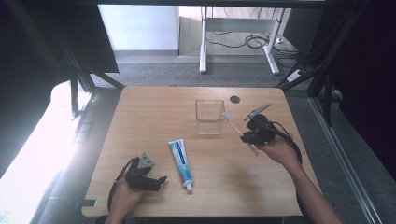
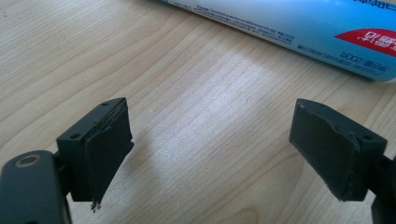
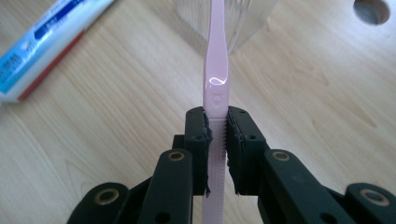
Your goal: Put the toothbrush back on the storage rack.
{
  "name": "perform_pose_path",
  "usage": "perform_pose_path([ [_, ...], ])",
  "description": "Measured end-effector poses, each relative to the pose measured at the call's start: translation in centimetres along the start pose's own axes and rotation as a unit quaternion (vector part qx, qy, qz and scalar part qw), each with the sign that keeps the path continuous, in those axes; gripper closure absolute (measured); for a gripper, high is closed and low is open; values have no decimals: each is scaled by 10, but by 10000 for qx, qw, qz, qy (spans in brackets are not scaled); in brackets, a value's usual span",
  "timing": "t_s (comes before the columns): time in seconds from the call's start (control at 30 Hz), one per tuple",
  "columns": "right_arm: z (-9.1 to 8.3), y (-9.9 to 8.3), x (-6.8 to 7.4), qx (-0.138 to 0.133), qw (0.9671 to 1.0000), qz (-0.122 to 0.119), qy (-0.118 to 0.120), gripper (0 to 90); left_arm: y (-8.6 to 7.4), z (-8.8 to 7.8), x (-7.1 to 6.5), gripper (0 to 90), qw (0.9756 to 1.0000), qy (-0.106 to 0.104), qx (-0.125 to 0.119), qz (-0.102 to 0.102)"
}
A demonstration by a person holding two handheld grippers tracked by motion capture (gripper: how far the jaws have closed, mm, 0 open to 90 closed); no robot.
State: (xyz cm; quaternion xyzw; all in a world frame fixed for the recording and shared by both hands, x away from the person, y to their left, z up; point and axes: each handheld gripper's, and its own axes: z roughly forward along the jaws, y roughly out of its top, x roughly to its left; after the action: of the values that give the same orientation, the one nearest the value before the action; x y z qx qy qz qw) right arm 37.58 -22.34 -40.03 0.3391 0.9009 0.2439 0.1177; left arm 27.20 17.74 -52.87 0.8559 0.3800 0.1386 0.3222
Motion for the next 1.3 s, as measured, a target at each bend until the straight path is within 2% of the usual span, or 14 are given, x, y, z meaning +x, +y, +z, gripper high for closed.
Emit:
perform_pose_path([
  [0.17,-3,8,0,-219,9998,33,-17,791,0,-1,0,132,10000,44,-83,10],
  [0.3,-4,14,-1,-382,9992,67,17,791,-1,0,0,132,9999,64,-40,82],
  [0.67,3,27,-3,-734,9970,224,47,791,0,-1,-1,132,9999,92,-91,112],
  [1.3,20,46,-10,-1129,9922,515,133,791,0,-1,-2,133,9997,128,-126,167],
])
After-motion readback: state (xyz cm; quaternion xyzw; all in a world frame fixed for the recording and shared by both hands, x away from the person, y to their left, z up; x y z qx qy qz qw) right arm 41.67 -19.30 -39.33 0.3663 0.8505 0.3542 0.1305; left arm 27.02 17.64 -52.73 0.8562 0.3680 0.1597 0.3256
